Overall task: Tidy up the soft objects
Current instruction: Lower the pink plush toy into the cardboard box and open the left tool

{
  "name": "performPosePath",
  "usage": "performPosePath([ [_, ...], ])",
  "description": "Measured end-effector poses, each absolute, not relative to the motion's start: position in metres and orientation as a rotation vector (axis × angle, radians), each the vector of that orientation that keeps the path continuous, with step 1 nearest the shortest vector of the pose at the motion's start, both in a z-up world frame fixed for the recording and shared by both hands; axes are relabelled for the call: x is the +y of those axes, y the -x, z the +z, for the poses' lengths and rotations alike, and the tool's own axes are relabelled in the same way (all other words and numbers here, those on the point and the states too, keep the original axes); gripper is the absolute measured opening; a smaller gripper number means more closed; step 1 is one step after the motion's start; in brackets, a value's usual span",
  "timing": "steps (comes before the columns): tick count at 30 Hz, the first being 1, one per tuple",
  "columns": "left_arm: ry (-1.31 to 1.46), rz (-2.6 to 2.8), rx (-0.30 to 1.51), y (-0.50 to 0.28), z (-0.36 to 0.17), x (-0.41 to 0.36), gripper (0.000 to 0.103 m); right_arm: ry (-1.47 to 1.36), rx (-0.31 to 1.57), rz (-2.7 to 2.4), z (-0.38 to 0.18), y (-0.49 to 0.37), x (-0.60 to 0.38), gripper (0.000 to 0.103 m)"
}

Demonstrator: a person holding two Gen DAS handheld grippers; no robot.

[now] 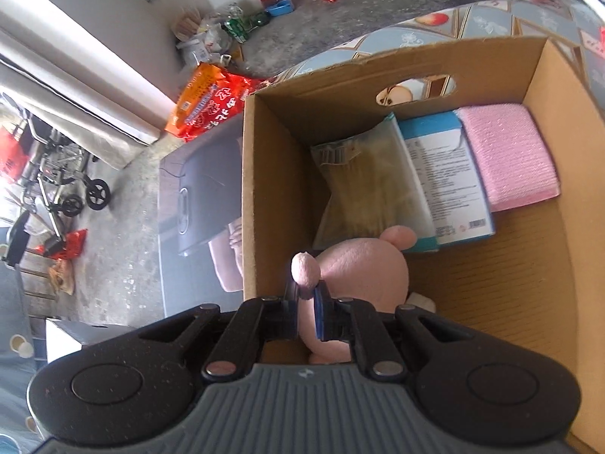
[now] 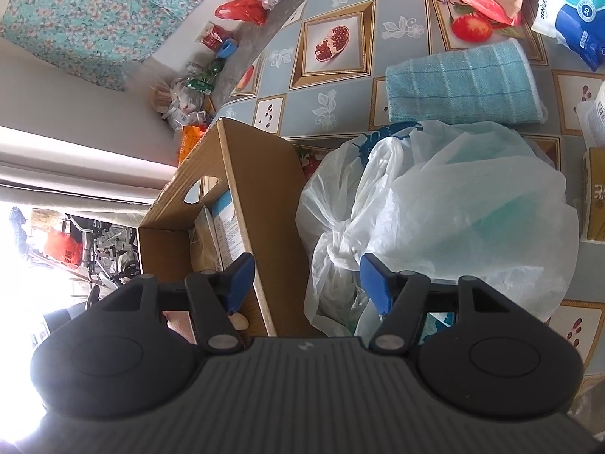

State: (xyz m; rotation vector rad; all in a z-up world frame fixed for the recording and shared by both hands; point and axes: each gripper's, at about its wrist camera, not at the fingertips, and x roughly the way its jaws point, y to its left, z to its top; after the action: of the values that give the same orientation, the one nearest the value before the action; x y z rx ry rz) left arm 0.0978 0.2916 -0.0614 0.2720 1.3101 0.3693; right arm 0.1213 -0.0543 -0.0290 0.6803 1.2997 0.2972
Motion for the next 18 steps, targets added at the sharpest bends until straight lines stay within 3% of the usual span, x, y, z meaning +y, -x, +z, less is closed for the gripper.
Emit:
performPosePath([
  [5,-0.282,0.39,1.306,-0.095,-0.063,0.291,0.02,-0.682,1.3,0.297,-0.029,-0.121,-0.056,0.063],
  [7,-0.271,0.391,1.294,-0.091,-0.059,0.29,0.039,-0.685,1.299,0.298,-0.03,-0.121,-0.059,0.063],
  [14,-0.214,0.405,1.247,-0.089,-0.035,0.285,0.048,-0.703,1.262,0.3,-0.028,-0.117,-0.074,0.063],
  [18,-0.106,0.35,1.166,-0.095,-0.011,0.271,0.066,-0.71,1.223,0.286,-0.024,-0.115,-0.089,0.063],
])
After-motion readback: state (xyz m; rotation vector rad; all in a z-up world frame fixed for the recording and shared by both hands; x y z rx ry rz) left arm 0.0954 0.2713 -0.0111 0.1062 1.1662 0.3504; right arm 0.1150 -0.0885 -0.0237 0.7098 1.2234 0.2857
